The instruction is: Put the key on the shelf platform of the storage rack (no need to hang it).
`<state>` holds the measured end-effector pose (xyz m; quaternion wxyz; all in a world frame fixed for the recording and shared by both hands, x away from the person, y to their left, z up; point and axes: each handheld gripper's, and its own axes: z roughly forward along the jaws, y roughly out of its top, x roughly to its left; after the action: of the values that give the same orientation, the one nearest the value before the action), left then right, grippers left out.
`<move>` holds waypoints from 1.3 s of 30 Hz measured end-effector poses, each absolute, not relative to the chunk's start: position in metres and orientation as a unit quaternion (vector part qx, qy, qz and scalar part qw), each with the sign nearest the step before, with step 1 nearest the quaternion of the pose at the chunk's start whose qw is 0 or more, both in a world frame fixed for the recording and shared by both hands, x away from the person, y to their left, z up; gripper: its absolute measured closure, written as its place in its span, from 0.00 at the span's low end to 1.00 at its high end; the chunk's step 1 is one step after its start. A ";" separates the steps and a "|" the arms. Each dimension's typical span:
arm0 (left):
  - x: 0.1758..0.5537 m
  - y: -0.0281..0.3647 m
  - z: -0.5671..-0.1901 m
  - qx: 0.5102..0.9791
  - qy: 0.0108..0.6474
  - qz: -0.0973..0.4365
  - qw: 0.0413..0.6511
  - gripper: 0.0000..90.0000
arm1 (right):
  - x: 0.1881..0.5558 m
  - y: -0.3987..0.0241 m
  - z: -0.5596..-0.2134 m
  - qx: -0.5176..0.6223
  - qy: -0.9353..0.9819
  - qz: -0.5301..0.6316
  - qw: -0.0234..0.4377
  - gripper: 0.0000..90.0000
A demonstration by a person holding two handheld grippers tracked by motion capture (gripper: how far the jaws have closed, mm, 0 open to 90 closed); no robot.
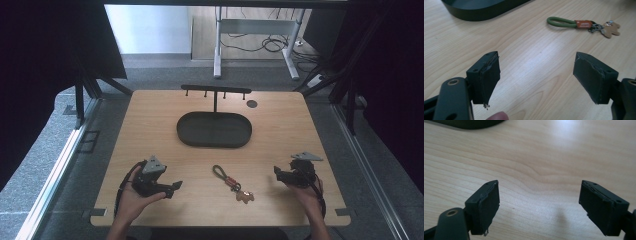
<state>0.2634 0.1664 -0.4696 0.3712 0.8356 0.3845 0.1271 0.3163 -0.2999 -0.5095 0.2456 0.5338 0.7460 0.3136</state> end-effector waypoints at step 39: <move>0.257 0.175 -0.461 0.831 0.383 0.137 0.380 0.24 | 0.298 -0.268 -0.465 0.409 0.839 0.319 0.164 0.33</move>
<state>0.2567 0.1752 -0.4614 0.3803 0.8309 0.3825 0.1367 0.2983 -0.2678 -0.4649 0.1644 0.4088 0.8392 0.3187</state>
